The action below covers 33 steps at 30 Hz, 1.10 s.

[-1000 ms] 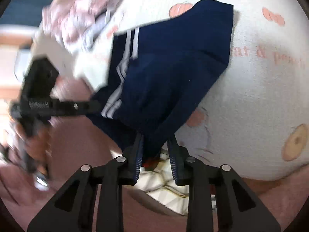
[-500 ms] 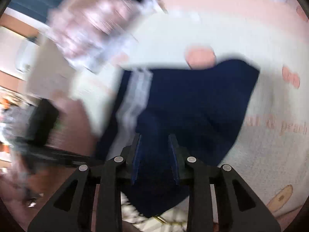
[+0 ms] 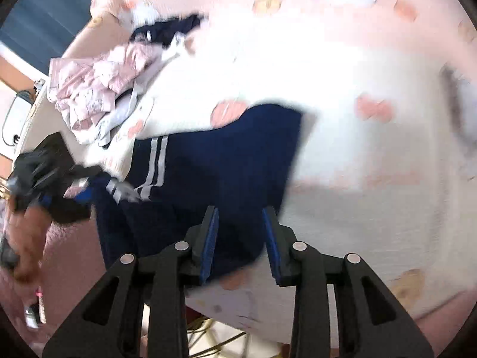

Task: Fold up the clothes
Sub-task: 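Fold the pants over again with both grippers toward the waistband, then lower the folded pants onto the blanket with both grippers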

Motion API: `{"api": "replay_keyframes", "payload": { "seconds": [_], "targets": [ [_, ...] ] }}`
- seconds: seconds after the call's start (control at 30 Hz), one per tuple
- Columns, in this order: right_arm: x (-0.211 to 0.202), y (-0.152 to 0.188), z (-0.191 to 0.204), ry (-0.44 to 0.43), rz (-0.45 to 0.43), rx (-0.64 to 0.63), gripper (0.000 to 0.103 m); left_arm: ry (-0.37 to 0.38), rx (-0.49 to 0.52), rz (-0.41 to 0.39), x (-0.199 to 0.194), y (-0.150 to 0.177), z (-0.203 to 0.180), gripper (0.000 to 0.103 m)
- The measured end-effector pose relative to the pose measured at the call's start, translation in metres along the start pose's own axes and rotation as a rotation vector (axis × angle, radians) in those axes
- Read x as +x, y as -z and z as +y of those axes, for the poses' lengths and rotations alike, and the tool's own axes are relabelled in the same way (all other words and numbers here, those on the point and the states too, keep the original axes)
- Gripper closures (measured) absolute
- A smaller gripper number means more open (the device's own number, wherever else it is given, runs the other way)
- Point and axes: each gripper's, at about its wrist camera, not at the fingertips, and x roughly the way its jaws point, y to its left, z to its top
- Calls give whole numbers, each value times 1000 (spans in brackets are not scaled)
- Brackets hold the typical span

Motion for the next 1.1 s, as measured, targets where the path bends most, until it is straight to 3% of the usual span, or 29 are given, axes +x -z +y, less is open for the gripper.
{"api": "replay_keyframes", "payload": {
  "seconds": [0.13,0.2,0.23,0.4,0.5,0.57,0.63,0.67,0.73,0.77,0.8,0.83,0.87,0.9,1.0,1.1],
  "targets": [
    [6,15,35,2,62,-204,66,-146,99,-42,1,-16,-13,67],
    [11,20,46,-3,64,-270,66,-149,197,-45,-5,-12,-28,52],
    [15,21,53,-3,51,-289,66,-162,264,-53,-11,-8,-38,49],
    [45,2,67,84,3,-304,58,-377,538,-156,-28,14,-68,49],
    [56,-13,52,141,4,-231,58,-521,768,-158,-18,38,-86,49],
    [47,-19,46,97,-27,-183,58,-554,856,-146,-7,45,-92,49],
    [40,-25,42,68,-51,-150,51,-575,917,-127,9,47,-94,49],
    [41,-25,42,80,-47,-157,44,-586,932,-109,17,45,-93,49],
    [51,-24,39,109,-13,-166,44,-606,943,-63,33,41,-90,51],
    [56,-22,38,96,10,-169,47,-617,939,-35,40,39,-87,57],
    [62,-20,36,62,37,-170,63,-622,941,-14,45,39,-85,61],
    [68,-18,34,28,64,-171,67,-642,959,-18,48,42,-85,62],
    [71,-16,35,22,72,-185,70,-654,981,-32,48,46,-86,73],
    [71,-15,37,39,67,-210,82,-664,1004,-47,46,49,-87,87],
    [64,-18,39,52,35,-228,91,-608,981,-125,25,51,-94,90],
    [44,-35,44,32,-47,-212,92,-567,983,-192,5,54,-106,90]
  ]
}}
